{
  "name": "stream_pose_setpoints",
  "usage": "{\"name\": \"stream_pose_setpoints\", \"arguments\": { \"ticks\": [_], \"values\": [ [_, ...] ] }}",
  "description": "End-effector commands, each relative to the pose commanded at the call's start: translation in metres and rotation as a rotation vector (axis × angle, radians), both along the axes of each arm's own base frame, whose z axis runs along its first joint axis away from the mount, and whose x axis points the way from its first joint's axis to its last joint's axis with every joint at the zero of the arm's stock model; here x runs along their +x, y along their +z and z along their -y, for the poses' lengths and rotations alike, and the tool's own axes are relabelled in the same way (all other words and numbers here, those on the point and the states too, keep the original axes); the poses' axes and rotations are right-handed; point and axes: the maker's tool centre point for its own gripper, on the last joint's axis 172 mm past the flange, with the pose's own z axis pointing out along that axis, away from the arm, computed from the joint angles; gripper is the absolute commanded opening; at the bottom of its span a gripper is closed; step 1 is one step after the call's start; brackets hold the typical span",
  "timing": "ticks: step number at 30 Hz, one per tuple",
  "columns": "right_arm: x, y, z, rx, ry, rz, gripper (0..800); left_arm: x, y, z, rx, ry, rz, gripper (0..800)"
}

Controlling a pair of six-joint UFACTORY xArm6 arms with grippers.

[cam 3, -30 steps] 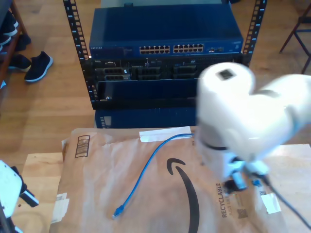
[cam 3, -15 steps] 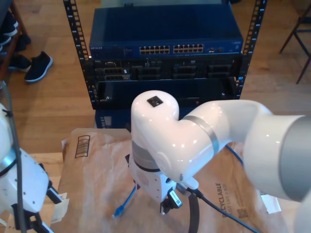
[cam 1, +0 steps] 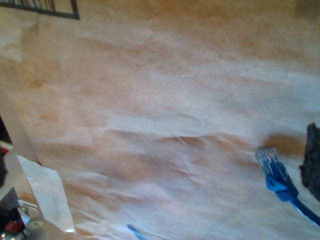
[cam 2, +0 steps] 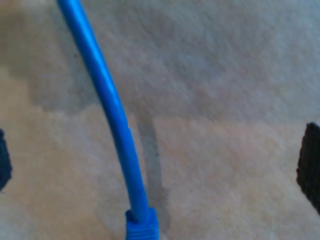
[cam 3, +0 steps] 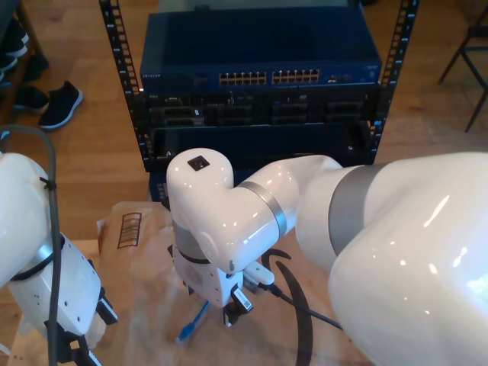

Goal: Grab the cable and plug it in

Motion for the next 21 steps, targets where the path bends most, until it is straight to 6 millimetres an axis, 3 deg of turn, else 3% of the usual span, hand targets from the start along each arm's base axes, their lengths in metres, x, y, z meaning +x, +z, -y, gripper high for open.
{"name": "stream_pose_setpoints", "arguments": {
  "ticks": [7, 11, 15, 19, 20, 21],
  "values": [
    [0.003, -0.011, 0.002, 0.001, -0.010, 0.001, 728, 0.000, -0.004, 0.000, -0.003, 0.001, -0.013, 799],
    [0.006, -0.014, -0.001, 0.008, -0.013, 0.011, 574, -0.001, -0.004, 0.000, -0.003, 0.001, -0.015, 799],
    [0.006, -0.017, 0.001, 0.004, -0.018, 0.006, 470, -0.001, -0.003, -0.001, -0.004, 0.002, -0.014, 799],
    [0.009, -0.015, 0.002, 0.017, -0.057, -0.001, 99, -0.002, -0.004, 0.000, -0.005, 0.001, -0.017, 799],
    [0.012, -0.015, 0.003, 0.029, -0.081, -0.008, 31, -0.002, -0.003, 0.000, -0.006, 0.003, -0.018, 799],
    [0.016, -0.012, 0.005, 0.042, -0.109, -0.013, 13, -0.001, -0.003, 0.000, -0.005, 0.003, -0.016, 799]
  ]
}}
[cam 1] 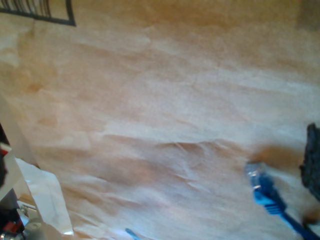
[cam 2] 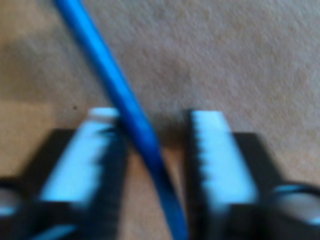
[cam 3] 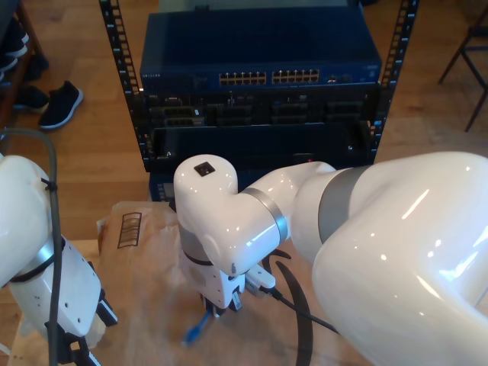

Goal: Grab the cable and plug it in

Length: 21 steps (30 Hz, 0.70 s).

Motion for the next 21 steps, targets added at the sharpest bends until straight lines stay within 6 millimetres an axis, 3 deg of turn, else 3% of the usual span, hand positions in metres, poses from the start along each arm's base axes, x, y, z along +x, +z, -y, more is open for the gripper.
{"name": "stream_pose_setpoints", "arguments": {
  "ticks": [3, 5, 8, 12, 16, 21],
  "values": [
    [0.006, 0.011, 0.000, 0.039, -0.059, -0.008, 1, 0.004, 0.004, -0.001, 0.003, 0.001, 0.012, 799],
    [0.016, 0.031, 0.009, 0.077, -0.120, -0.004, 1, 0.016, 0.014, -0.003, 0.007, 0.004, 0.042, 799],
    [0.026, 0.055, 0.045, 0.125, -0.286, -0.010, 1, 0.043, 0.037, 0.009, -0.036, 0.024, 0.101, 799],
    [0.030, 0.090, 0.106, 0.194, -0.521, -0.066, 1, 0.083, 0.075, 0.056, -0.249, 0.108, 0.123, 798],
    [0.008, 0.132, 0.144, 0.291, -0.687, -0.192, 1, 0.109, 0.095, 0.083, -0.382, 0.161, 0.137, 798],
    [-0.017, 0.176, 0.125, 0.432, -0.742, -0.335, 2, 0.133, 0.105, 0.106, -0.454, 0.149, 0.131, 799]
  ]
}}
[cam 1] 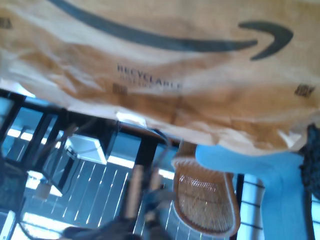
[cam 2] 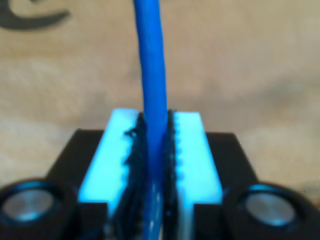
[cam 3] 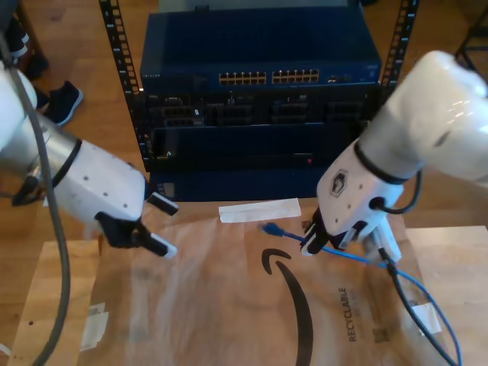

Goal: Grab the cable and plug it in

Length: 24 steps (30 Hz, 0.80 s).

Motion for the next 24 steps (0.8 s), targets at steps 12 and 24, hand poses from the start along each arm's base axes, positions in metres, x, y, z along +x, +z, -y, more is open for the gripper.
{"name": "stream_pose_setpoints", "arguments": {
  "ticks": [12, 24],
  "values": [
    [0.014, 0.051, -0.032, 0.144, -0.037, 0.043, 3, -0.009, 0.093, 0.063, -0.401, -0.110, 0.081, 797],
    [0.021, 0.066, -0.038, 0.165, -0.040, 0.068, 4, -0.013, 0.090, 0.061, -0.406, -0.072, -0.012, 756]
  ]
}}
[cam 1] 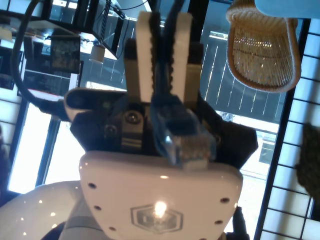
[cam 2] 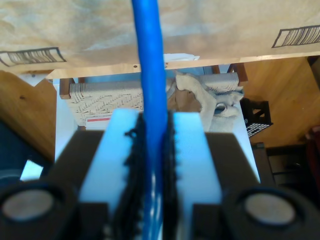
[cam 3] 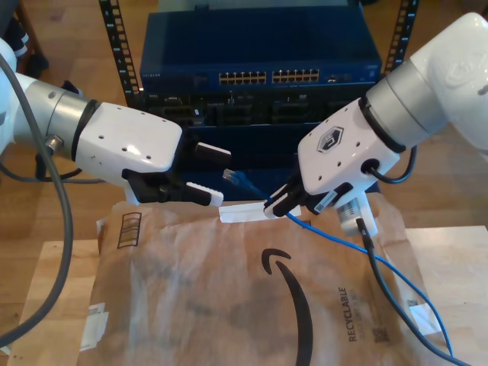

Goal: Grab the cable and plug it in

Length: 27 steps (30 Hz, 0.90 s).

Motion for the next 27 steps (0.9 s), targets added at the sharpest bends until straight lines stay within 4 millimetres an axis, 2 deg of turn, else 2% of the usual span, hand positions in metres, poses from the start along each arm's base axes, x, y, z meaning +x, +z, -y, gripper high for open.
{"name": "stream_pose_setpoints", "arguments": {
  "ticks": [13, 14, 23, 27],
  "values": [
    [-0.0017, -0.0006, -0.0045, 0.002, 0.010, -0.004, 4, -0.0091, 0.0026, 0.0026, -0.014, -0.022, -0.035, 639],
    [-0.0017, -0.0006, -0.0045, 0.002, 0.010, -0.004, 4, -0.0091, 0.0026, 0.0026, -0.014, -0.023, -0.033, 586],
    [-0.0020, -0.0022, -0.0036, 0.000, 0.009, -0.006, 4, -0.0068, 0.0005, 0.0004, -0.012, -0.016, -0.038, 479],
    [-0.0025, -0.0022, -0.0036, 0.000, 0.010, -0.007, 4, -0.0039, -0.0003, -0.0033, -0.014, -0.003, -0.042, 394]
  ]
}}
